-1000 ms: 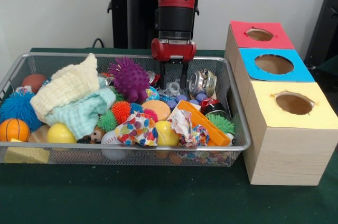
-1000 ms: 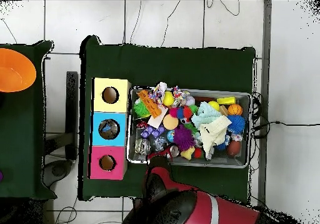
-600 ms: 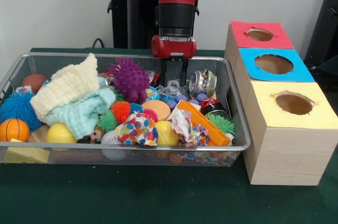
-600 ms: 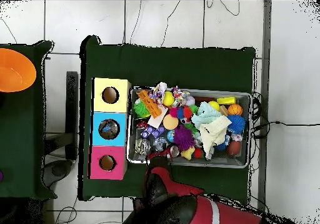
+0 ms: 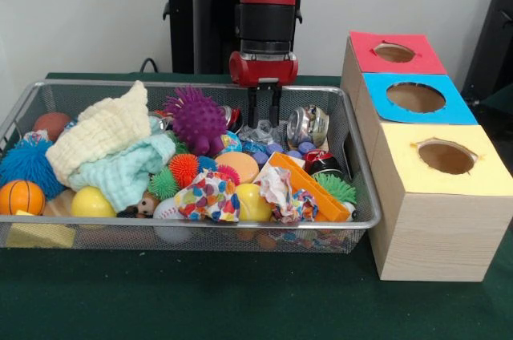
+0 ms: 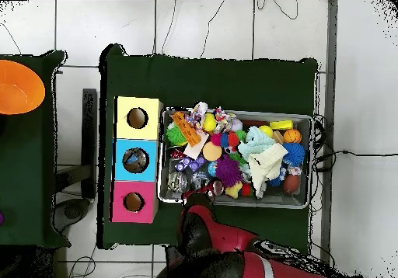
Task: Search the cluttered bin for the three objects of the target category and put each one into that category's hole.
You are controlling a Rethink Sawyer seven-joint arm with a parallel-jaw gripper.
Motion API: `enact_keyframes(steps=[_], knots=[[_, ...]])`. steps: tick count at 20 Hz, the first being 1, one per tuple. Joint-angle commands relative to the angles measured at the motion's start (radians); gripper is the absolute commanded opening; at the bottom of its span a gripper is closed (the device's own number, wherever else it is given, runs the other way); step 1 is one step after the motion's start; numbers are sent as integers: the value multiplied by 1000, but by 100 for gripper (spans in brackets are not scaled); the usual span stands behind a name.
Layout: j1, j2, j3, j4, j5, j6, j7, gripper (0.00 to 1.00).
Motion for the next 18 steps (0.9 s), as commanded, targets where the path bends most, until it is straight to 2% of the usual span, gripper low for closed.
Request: enact_keyframes(steps=[1,5,15,17,18], knots=[[-29,31,117,-120,32,52,296,0],[-39,26,124,-130,30,66,289,0],[-21,-115,109,-117,111,236,251,0],[-11,-132,104,-124,124,260,247,0],[29,-151,96,-107,149,260,258,0]])
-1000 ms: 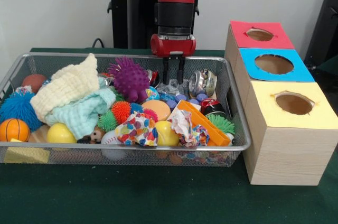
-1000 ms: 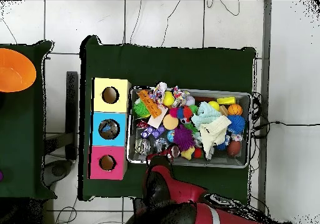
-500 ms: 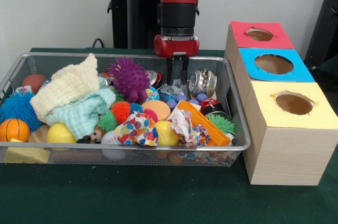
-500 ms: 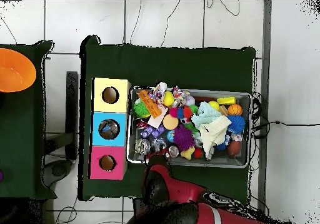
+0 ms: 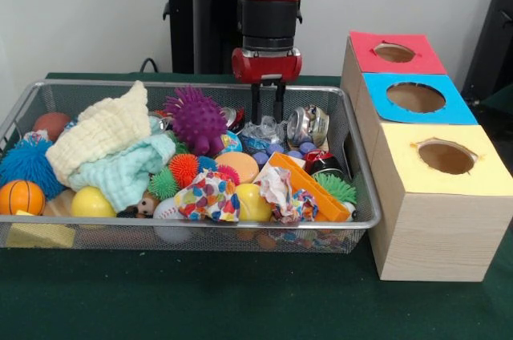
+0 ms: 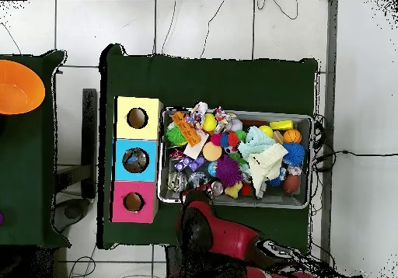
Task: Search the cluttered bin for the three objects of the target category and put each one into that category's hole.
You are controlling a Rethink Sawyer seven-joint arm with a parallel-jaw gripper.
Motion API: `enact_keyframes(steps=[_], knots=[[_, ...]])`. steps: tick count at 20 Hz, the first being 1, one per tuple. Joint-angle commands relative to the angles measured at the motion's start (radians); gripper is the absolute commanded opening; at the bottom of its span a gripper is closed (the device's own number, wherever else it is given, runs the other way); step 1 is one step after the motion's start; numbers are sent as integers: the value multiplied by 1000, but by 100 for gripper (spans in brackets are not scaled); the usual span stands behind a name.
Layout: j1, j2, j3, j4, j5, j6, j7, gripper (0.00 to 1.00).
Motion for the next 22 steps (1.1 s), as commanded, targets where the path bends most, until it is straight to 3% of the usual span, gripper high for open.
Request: enact_keyframes(steps=[1,22], knots=[[49,-94,64,-107,125,134,259,0],[68,-205,36,-81,144,243,239,0]])
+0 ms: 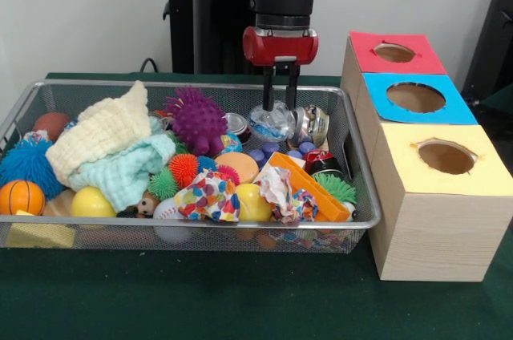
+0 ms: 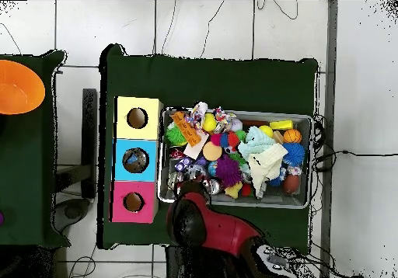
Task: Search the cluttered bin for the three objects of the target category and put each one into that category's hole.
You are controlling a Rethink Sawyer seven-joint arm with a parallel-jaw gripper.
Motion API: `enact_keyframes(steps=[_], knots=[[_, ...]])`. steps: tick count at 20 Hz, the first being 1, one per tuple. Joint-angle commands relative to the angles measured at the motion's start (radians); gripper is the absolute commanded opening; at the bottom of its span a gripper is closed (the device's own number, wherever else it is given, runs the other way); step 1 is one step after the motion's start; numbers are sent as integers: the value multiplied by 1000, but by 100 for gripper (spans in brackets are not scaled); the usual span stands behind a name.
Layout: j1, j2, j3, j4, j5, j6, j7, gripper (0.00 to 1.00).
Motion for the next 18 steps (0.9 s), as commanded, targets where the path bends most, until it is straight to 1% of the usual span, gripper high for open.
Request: enact_keyframes(steps=[1,10,18], knots=[[-2,-51,36,-82,63,119,238,0],[1,-95,25,-78,69,175,226,0],[33,-156,-5,-73,90,247,223,0]])
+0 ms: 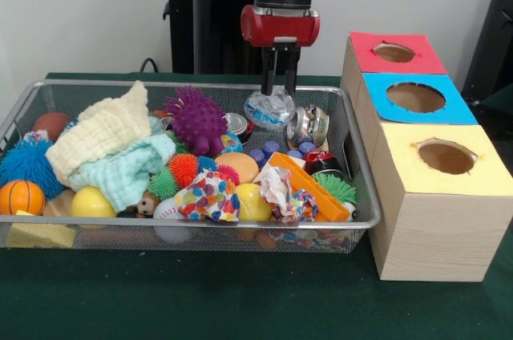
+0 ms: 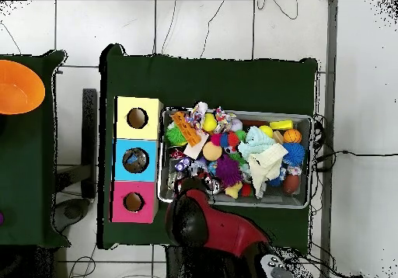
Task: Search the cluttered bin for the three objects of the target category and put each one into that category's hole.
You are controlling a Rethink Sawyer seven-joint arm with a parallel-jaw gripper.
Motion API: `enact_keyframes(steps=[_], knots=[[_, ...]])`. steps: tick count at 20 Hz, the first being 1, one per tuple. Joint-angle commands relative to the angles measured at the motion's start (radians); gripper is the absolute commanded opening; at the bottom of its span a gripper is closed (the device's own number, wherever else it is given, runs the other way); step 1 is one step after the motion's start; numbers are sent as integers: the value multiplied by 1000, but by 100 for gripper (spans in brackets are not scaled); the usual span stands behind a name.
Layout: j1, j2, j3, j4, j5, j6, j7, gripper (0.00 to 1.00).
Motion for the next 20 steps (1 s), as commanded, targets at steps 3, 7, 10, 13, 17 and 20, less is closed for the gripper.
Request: enact_keyframes(steps=[3,7,10,13,17,20], knots=[[28,-73,-5,-65,72,162,227,0],[42,-113,-20,-55,81,205,230,0],[64,-141,-42,-54,91,240,231,0],[88,-153,-65,-69,103,273,229,0],[116,-164,-96,-83,115,308,230,0],[149,-178,-126,-101,128,349,234,0]])
